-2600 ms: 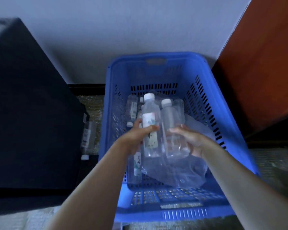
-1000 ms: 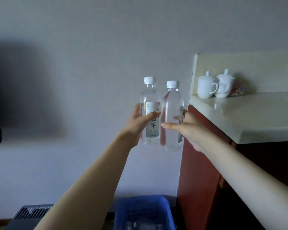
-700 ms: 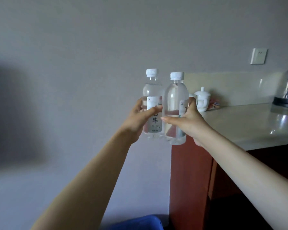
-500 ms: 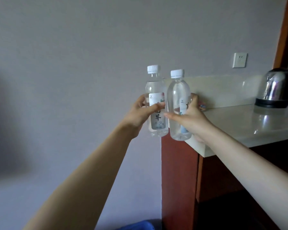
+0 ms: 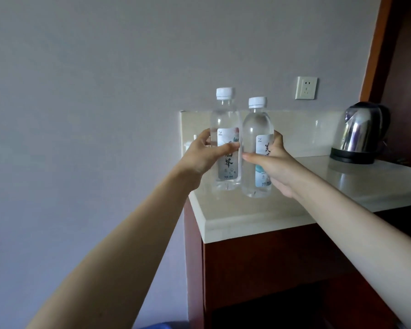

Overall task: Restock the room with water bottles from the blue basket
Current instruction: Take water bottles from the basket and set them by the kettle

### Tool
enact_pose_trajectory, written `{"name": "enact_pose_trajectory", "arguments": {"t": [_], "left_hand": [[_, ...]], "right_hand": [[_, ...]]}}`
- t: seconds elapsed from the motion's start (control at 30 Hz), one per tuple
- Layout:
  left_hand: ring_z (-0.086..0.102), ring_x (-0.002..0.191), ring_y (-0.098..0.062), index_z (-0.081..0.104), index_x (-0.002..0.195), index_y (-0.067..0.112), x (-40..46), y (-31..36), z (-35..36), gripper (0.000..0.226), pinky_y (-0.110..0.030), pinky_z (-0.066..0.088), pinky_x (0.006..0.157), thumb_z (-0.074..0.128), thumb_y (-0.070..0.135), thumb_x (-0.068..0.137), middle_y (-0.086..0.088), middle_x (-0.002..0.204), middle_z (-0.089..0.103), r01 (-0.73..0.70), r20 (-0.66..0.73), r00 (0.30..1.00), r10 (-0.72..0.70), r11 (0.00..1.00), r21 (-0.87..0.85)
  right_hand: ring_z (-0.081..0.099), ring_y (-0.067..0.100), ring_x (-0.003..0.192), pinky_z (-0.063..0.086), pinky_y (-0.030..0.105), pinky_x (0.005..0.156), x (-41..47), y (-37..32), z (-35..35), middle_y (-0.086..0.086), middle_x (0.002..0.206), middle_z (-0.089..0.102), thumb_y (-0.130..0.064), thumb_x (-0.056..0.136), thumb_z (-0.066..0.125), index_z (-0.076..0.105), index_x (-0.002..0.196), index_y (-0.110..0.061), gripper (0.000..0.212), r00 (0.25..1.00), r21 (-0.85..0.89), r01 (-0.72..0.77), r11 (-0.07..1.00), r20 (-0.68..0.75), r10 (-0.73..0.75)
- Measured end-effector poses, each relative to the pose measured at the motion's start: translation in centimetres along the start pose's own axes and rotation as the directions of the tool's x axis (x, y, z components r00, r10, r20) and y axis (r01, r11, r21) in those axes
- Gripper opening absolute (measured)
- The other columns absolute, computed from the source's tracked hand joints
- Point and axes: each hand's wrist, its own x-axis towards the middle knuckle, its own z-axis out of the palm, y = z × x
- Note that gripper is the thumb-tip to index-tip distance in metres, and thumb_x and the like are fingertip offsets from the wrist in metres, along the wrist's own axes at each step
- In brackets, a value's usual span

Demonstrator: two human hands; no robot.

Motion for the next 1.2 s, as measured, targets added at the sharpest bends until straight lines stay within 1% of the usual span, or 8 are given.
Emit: {"name": "enact_pose_trajectory", "arguments": {"t": [0.2,0.33,0.5,0.63,0.8,0.97,1.07,1.2], "left_hand": [[0.058,0.081,-0.002,0.054,0.113,0.019,3.4,-1.9,5.5,0.039,-0.013,0.043,0.065,0.074,0.021,0.079,0.01,0.088,0.054,0.023,-0.002,1.0,-0.023,0.998,0.059],[0.058,0.075,0.001,0.055,0.113,0.015,6.0,-3.2,7.2,0.039,-0.011,0.044,0.062,0.073,0.019,0.08,0.012,0.084,0.056,0.054,0.015,0.998,-0.056,0.995,0.079],[0.064,0.092,-0.015,0.057,0.118,0.016,11.2,-5.6,7.9,0.052,-0.025,0.048,0.071,0.079,0.026,0.073,0.004,0.098,0.062,0.057,0.034,0.998,-0.062,0.992,0.113],[0.061,0.066,-0.005,0.06,0.114,0.013,15.3,-6.8,7.6,0.047,-0.014,0.045,0.051,0.08,0.023,0.072,0.004,0.088,0.063,0.04,0.063,0.997,-0.046,0.995,0.095],[0.066,0.089,-0.012,0.06,0.114,0.015,19.8,-7.9,7.4,0.047,-0.023,0.051,0.067,0.08,0.021,0.072,-0.002,0.107,0.066,0.04,0.095,0.994,-0.047,0.996,0.081],[0.066,0.088,-0.012,0.063,0.104,0.019,22.5,-8.8,8.2,0.037,-0.024,0.055,0.072,0.081,0.023,0.071,0.002,0.101,0.068,0.022,0.076,0.996,-0.036,0.984,0.176],[0.068,0.094,-0.017,0.064,0.108,0.016,23.9,-9.6,9.0,0.044,-0.037,0.057,0.084,0.082,0.026,0.07,-0.002,0.106,0.07,0.029,0.06,0.997,-0.043,0.976,0.215],[0.068,0.091,-0.014,0.064,0.104,0.017,25.2,-10.0,10.3,0.04,-0.033,0.056,0.084,0.082,0.027,0.069,-0.001,0.1,0.071,0.027,0.003,1.0,-0.029,0.96,0.279]], "right_hand": [[0.054,0.017,0.119,0.04,0.042,0.105,1.6,2.4,-5.1,-0.009,0.127,0.054,-0.025,0.079,0.074,0.021,0.135,-0.038,0.077,0.998,0.027,-0.031,0.999,-0.055,0.032],[0.061,0.018,0.108,0.047,0.044,0.096,3.3,4.0,-7.3,-0.003,0.12,0.062,-0.02,0.076,0.076,0.032,0.131,-0.035,0.071,0.991,0.038,-0.044,0.998,-0.122,0.049],[0.062,0.014,0.102,0.045,0.026,0.067,7.0,5.5,-9.0,-0.001,0.118,0.062,-0.014,0.077,0.075,0.034,0.125,-0.034,0.067,0.985,0.045,-0.025,0.999,-0.167,0.032],[0.062,0.014,0.104,0.046,0.026,0.07,11.2,6.6,-9.4,0.0,0.119,0.062,-0.011,0.075,0.076,0.034,0.131,-0.03,0.073,0.981,0.04,-0.01,0.999,-0.191,0.017],[0.061,0.009,0.096,0.046,0.023,0.068,15.4,7.6,-10.1,-0.004,0.113,0.06,-0.011,0.075,0.077,0.032,0.133,-0.032,0.077,0.972,0.038,0.013,0.999,-0.236,-0.004],[0.058,0.002,0.086,0.044,0.022,0.064,18.3,9.0,-11.2,-0.013,0.097,0.056,-0.009,0.075,0.076,0.03,0.134,-0.032,0.078,0.969,0.029,0.014,0.999,-0.246,-0.007],[0.059,0.005,0.088,0.044,0.023,0.064,19.9,10.0,-12.2,-0.011,0.098,0.057,-0.01,0.074,0.076,0.029,0.135,-0.031,0.08,0.973,0.02,0.009,1.0,-0.229,-0.005],[0.06,0.017,0.1,0.046,0.026,0.068,21.9,11.0,-13.8,-0.001,0.111,0.058,-0.013,0.073,0.077,0.028,0.138,-0.03,0.083,0.982,0.004,0.017,1.0,-0.188,-0.016]]}}
